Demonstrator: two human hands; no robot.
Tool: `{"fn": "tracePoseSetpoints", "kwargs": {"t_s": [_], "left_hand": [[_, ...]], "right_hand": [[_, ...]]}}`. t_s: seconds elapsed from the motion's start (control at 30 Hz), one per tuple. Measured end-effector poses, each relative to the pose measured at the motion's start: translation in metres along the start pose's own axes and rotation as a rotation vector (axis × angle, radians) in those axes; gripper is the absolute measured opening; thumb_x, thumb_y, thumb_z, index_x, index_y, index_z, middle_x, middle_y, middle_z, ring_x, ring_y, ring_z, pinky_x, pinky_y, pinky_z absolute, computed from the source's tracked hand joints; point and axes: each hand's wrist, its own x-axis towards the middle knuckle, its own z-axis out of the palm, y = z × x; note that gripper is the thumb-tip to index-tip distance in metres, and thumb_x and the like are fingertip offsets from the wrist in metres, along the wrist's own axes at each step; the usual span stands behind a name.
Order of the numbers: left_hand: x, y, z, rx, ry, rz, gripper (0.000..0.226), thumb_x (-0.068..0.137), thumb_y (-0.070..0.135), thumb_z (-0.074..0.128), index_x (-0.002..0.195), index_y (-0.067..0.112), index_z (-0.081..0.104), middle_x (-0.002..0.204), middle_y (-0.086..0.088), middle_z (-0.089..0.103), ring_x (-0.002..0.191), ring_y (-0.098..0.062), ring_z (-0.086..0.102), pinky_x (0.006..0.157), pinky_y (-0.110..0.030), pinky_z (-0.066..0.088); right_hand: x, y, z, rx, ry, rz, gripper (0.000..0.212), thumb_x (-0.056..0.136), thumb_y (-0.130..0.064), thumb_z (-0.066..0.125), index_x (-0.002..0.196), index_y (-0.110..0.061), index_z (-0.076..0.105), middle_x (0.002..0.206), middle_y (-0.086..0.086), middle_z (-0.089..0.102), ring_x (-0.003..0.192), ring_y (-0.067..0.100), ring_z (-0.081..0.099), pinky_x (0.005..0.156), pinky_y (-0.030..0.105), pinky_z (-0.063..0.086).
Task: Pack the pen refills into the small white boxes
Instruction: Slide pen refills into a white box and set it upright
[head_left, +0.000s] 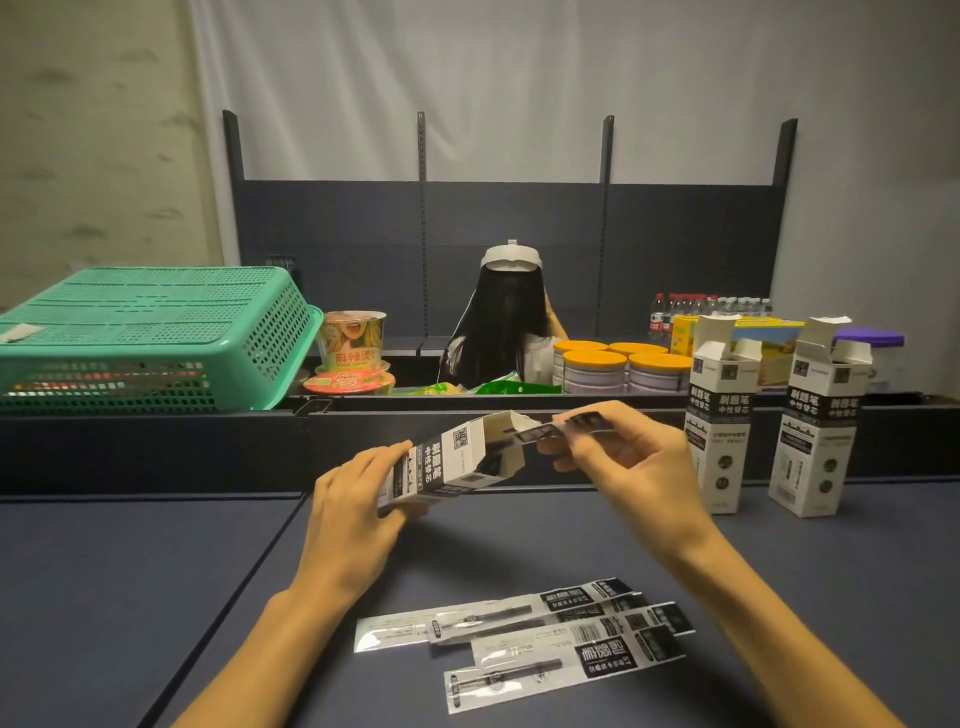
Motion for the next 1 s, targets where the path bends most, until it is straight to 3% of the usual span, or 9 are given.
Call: {"fn": "tracePoseSetpoints", "kwargs": {"t_s": [0.17,0.33,0.6,0.9,1.0], "left_hand": [[0.001,-0.001,0.0,-0.025,-0.03,-0.004,0.063,0.071,0.039,0.071,0.129,0.022,0.055,0.121,0.005,0.061,0.107,-0.018,0.059,0.09,-0.049,0.047],[0.0,-0.005,0.003,-0.035,-0.046,0.01,0.064,0.072,0.03,0.081,0.13,0.023,0.054,0.122,0.004,0.061,0.107,-0.018,0.058,0.089,-0.05,0.048],[0.001,-0.004,0.003,-0.047,-0.044,0.019,0.064,0.071,0.031,0.08,0.13,0.024,0.054,0.122,0.005,0.061,0.107,-0.018,0.058,0.089,-0.049,0.048],[0.0,-0.001,0.004,-0.038,-0.052,0.047,0.064,0.071,0.034,0.078,0.13,0.023,0.054,0.122,0.005,0.061,0.109,-0.018,0.057,0.093,-0.046,0.046],[-0.002,0.001,0.005,-0.012,-0.057,0.056,0.067,0.07,0.024,0.084,0.131,0.023,0.055,0.124,0.004,0.06,0.112,-0.019,0.056,0.097,-0.038,0.04]], "right_hand": [[-0.003,0.013,0.001,-0.211,-0.014,-0.161,0.017,0.084,0.002,0.069,0.098,-0.008,0.067,0.091,0.0,0.072,0.085,0.009,0.072,0.077,0.024,0.058],[-0.003,0.02,-0.002,-0.473,-0.069,-0.366,0.017,0.079,-0.003,0.068,0.095,-0.008,0.066,0.092,0.001,0.07,0.081,0.005,0.064,0.073,0.011,0.051],[-0.001,0.029,-0.002,-0.606,-0.08,-0.419,0.019,0.084,-0.009,0.065,0.101,-0.012,0.073,0.105,0.005,0.051,0.088,0.007,0.053,0.071,0.007,0.045],[-0.003,0.034,0.001,-0.84,-0.23,-0.379,0.029,0.088,-0.011,0.066,0.115,-0.023,0.064,0.141,0.012,0.038,0.098,0.016,0.054,0.071,0.037,0.059],[-0.006,0.035,0.002,-0.864,-0.29,-0.315,0.035,0.092,-0.012,0.06,0.123,-0.026,0.059,0.15,0.009,0.029,0.111,0.02,0.05,0.082,0.041,0.058]]}}
